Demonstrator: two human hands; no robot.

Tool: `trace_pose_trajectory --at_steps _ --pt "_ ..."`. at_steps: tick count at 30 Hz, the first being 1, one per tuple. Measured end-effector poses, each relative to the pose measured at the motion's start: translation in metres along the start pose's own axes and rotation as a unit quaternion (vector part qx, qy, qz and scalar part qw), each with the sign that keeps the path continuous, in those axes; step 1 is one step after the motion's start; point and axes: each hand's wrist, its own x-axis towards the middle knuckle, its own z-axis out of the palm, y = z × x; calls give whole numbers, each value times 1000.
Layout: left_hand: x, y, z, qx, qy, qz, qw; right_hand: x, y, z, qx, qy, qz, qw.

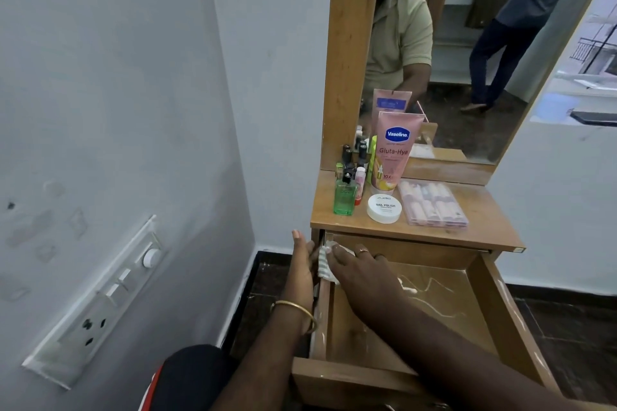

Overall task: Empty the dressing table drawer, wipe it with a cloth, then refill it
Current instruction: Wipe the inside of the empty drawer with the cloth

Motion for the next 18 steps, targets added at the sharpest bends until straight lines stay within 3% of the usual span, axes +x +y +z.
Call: trace_pose_trajectory --at_steps 5,13,18 --pt "-10 -10 0 13 10 12 1000 26 0 -3 1 -3 55 998" --pt "-1 -9 -1 -7 20 -21 1000 -7 -21 -17 -13 -53 5 998" --pt "-3 -10 0 9 20 3 1000 16 -14 -21 -31 -32 38 998"
